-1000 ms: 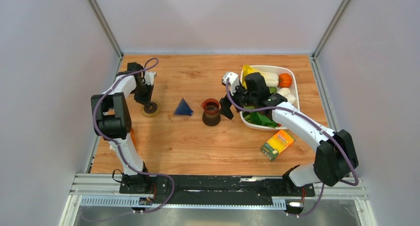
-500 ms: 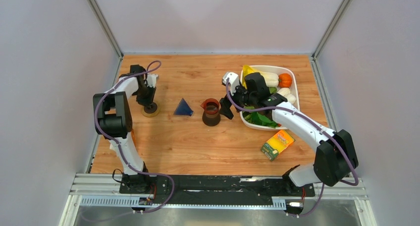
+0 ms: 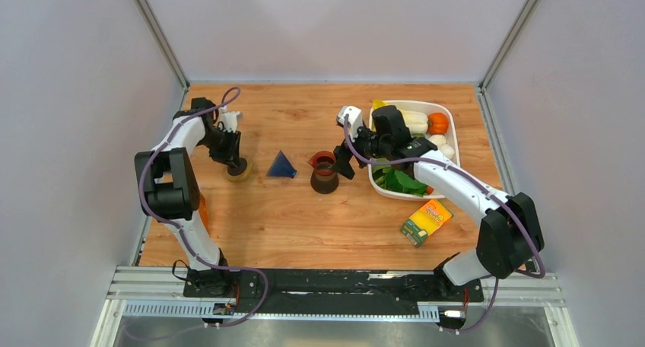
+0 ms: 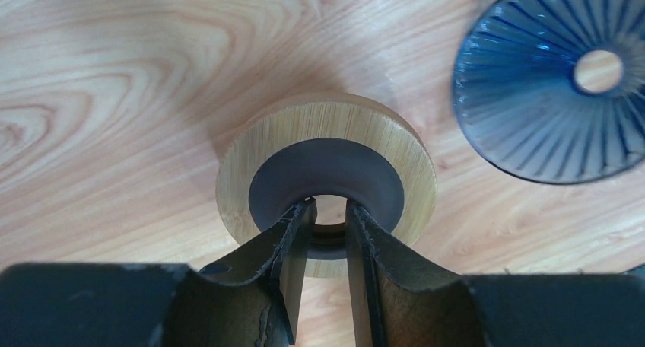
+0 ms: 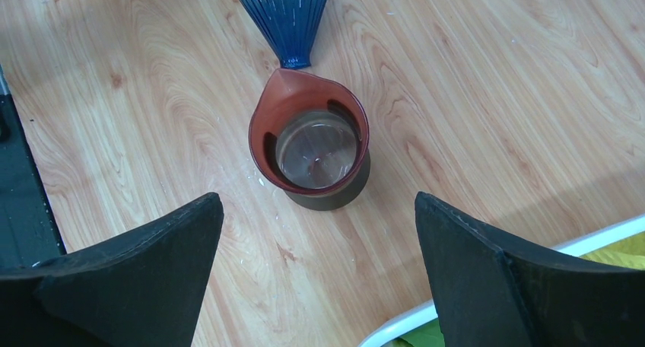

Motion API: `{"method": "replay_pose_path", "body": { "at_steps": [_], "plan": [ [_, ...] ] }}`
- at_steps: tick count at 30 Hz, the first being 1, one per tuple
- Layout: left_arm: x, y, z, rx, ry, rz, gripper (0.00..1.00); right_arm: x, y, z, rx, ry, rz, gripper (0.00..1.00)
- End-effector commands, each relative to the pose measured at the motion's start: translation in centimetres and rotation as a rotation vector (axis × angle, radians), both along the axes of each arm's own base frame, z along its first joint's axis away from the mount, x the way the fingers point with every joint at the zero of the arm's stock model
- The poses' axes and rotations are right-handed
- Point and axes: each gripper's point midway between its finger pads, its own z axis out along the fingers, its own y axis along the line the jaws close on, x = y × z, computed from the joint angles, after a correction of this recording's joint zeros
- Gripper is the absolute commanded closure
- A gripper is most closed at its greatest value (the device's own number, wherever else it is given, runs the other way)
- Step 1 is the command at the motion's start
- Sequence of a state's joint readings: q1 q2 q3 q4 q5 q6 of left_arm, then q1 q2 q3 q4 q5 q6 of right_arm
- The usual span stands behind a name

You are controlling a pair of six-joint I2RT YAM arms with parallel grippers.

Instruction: Place the coffee filter in the dripper

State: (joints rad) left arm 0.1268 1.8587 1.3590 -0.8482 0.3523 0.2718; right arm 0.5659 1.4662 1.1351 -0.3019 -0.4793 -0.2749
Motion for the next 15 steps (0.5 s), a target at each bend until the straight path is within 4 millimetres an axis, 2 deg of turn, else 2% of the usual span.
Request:
{"method": "replay_pose_path", "body": {
  "at_steps": [1, 4, 7, 8, 15],
  "plan": [
    [0.3, -0.7, 5.1, -0.080, -0.108, -0.015, 0.62, 0.7, 1.2, 2.1, 0.055, -0.029, 0.038, 0.00],
    [-0.1, -1.1, 6.1, -0.121, -0.126, -0.027, 0.63, 0.6, 1.6, 2.3, 0.067, -0.024, 0.053, 0.00],
    [-0.3, -2.3, 8.3, -0.193, -0.163, -0.049, 0.63, 0.5, 2.4, 3.1, 0.105, -0.019, 0.080, 0.00],
    [-0.5, -2.6, 8.7, -0.209, -0.164, -0.055, 0.63, 0.5, 2.8, 3.4, 0.126, -0.015, 0.094, 0.00],
    [-1.1, -6.0, 15.1, -0.405, -0.289, -0.100, 0.63, 0.8, 7.2, 6.8, 0.335, 0.134, 0.139, 0.00]
  ]
}}
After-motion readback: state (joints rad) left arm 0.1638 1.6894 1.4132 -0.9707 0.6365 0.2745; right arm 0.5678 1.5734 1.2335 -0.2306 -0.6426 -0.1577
